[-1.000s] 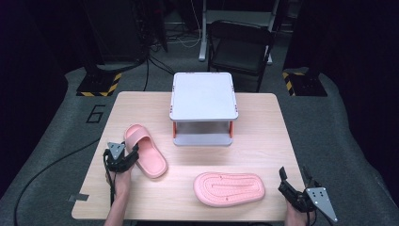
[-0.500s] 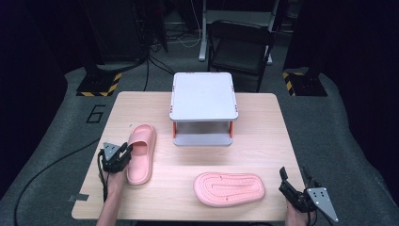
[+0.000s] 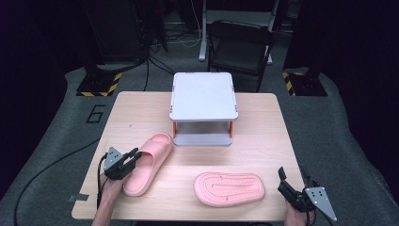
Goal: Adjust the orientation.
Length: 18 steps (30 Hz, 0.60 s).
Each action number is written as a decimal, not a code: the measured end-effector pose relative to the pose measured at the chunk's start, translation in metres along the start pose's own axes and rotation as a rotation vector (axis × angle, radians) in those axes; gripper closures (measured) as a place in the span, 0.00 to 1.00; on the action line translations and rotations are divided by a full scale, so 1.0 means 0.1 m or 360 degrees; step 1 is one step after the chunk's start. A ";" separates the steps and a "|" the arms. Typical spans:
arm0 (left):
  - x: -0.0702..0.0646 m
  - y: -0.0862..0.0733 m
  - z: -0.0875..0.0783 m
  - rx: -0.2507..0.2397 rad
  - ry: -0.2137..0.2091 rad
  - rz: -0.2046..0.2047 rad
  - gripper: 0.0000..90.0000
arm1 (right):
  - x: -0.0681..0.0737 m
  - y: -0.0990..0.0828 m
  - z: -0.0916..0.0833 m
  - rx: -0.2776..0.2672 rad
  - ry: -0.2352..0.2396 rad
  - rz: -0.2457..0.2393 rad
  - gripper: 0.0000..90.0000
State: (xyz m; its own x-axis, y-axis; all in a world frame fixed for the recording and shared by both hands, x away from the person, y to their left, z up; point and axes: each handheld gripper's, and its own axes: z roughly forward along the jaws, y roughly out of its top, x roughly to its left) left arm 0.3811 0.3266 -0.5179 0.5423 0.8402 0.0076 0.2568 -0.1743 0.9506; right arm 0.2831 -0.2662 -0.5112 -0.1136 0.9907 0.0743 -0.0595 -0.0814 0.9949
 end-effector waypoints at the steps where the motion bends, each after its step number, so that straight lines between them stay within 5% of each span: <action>1: -0.01 0.00 0.00 0.0003 -0.0029 -0.0001 0.83 | 0.00 0.00 0.00 0.0004 -0.0010 -0.0007 0.22; 9: -0.17 0.06 0.10 -0.0026 -0.0206 0.0068 0.83 | 0.00 0.00 0.00 0.0003 -0.0004 -0.0002 0.22; 16: -0.35 0.06 0.23 0.0087 -0.0259 0.0136 0.82 | 0.00 0.00 0.01 0.0009 0.0006 0.0003 0.22; 18: -0.35 0.05 0.23 0.0060 -0.0264 0.0096 0.76 | -0.01 0.00 0.01 0.0011 0.0004 0.0007 0.21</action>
State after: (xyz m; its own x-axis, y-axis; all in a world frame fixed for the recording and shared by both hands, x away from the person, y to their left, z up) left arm 0.3819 0.2850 -0.5205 0.6815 0.7318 0.0097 0.2481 -0.2435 0.9376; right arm 0.2840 -0.2671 -0.5115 -0.1164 0.9901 0.0788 -0.0519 -0.0853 0.9950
